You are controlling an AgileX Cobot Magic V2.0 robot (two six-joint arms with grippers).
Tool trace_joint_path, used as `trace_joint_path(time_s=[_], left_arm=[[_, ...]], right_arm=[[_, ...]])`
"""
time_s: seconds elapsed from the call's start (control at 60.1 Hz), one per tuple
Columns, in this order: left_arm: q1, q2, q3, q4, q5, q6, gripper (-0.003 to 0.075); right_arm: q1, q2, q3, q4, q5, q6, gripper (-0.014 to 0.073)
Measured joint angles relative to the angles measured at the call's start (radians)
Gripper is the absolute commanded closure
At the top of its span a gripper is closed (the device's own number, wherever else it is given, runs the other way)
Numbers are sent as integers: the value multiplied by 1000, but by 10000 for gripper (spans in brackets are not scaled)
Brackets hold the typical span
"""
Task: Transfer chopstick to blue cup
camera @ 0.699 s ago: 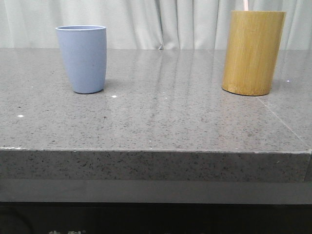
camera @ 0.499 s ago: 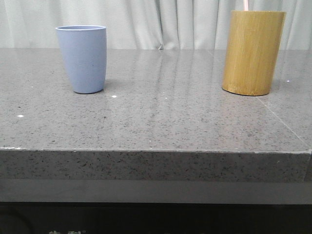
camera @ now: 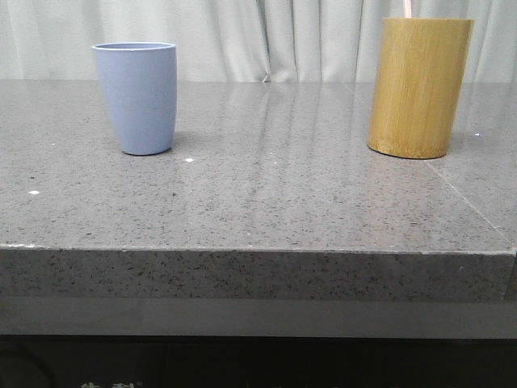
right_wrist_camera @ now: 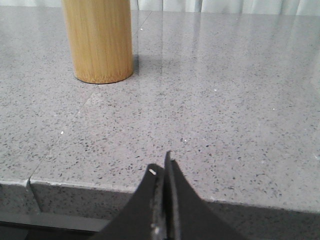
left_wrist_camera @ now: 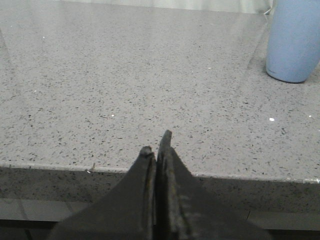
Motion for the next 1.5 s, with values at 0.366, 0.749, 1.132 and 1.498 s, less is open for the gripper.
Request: trace_joint_path(time_s=[0.366,0.749,1.132,1.498], left_arm=[[0,0,0,18,0,0,739],[0,0,0,32,-9,2,739],[0,0,-4,24,-199,0,739],[0,157,-381,10,9,0,739]], right_arm=[[0,0,0,0,0,0,661],[0,0,0,0,-6,0,661],[0,0,-10,0,-107,0,660],[0,168,-414,0,91,0,652]])
